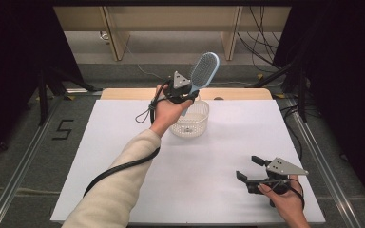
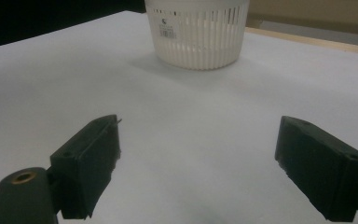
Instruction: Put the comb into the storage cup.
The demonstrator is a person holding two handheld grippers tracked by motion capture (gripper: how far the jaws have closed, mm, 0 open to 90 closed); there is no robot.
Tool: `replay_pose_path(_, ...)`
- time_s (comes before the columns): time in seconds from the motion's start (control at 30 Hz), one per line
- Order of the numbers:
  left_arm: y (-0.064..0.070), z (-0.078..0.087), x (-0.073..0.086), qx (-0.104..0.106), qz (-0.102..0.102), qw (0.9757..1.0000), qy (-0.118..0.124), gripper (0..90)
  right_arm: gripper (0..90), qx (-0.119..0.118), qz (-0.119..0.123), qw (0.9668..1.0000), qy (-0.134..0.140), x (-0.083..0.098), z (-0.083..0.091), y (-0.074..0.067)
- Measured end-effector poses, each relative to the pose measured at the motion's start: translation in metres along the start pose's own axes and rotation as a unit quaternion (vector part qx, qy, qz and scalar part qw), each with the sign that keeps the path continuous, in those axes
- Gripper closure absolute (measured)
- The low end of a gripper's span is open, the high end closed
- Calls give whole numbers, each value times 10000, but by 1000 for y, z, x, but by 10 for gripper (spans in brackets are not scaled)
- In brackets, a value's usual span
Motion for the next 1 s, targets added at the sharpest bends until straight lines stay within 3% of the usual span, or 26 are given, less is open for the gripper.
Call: replay_pose_path(1.0,-3,-8,7,-34,-104,9999,-34,695,146,-10,-24,10000,20,0,0,0)
Point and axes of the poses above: each handheld gripper's, and its own axes: z roughly backward along the jaws, x roughly out of its underside, y roughly to its right, the point moved 3 cm from there along -z, roughly forward along the jaws, and after that the axes turned 1 degree about -y, right-handed, at the moved point
